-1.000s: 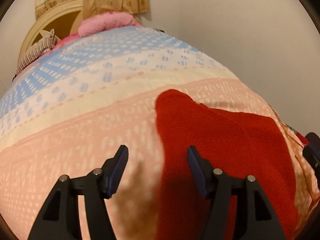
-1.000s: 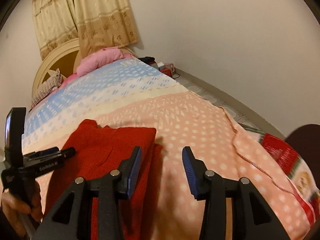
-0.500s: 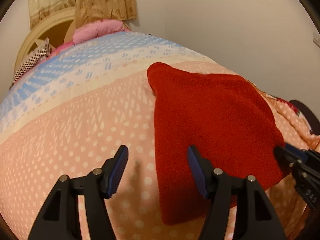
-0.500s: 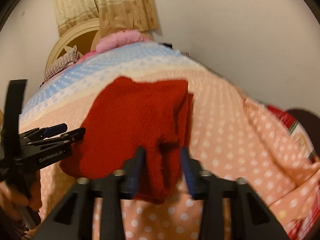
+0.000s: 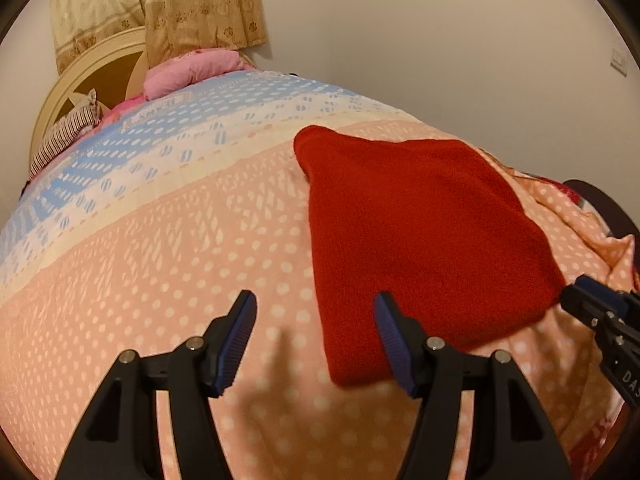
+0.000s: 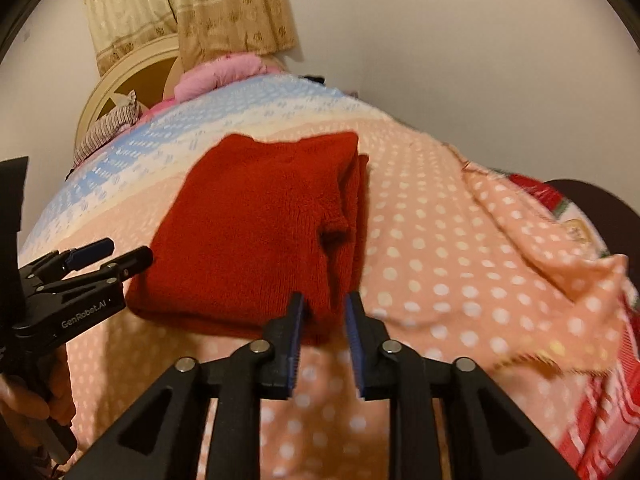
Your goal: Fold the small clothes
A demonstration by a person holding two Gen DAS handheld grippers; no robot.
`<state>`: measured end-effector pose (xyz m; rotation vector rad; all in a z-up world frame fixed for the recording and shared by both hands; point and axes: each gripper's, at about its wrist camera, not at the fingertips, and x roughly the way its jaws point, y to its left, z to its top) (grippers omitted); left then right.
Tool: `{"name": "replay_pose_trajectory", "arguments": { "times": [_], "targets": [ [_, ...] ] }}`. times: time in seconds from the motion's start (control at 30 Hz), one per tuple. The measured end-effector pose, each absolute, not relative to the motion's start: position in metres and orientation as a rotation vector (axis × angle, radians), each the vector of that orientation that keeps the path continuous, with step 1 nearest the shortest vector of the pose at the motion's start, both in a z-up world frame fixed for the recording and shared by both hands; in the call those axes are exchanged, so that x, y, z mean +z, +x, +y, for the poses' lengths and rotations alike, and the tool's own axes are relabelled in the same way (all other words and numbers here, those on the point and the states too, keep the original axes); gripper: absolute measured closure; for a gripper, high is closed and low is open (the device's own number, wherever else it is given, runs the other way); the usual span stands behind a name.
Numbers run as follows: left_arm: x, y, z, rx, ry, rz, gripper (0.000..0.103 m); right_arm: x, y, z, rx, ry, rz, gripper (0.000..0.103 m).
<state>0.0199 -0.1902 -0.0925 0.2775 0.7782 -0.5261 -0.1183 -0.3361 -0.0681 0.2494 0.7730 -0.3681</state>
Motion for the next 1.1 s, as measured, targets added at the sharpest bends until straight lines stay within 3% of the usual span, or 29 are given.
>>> {"name": "replay_pose_trajectory", "arguments": {
  "times": [0.07,0.13,0.3,0.63,1.1],
  "targets": [
    [-0.092,0.014,-0.185,-0.533,0.284,0.787,0.039,-0.058,-0.128,-0.327,-0.384,0.239,0.742,0.052],
    [-0.092,0.006,-0.18,-0.534,0.307,0.782,0.039,-0.05,-0.135,-0.318,-0.39,0.231,0.72,0.043],
    [-0.087,-0.009,-0.163,-0.541,0.319,0.781,0.039,-0.035,-0.143,-0.296,-0.397,0.196,0.715,0.043],
    [-0.053,-0.031,-0.138,-0.529,0.32,0.652,0.003,-0.004,-0.157,-0.254,-0.43,0.125,0.647,0.043],
    [-0.015,-0.042,-0.11,-0.489,0.254,0.507,0.0,0.041,-0.172,-0.215,-0.468,0.07,0.486,0.034]
  ]
}}
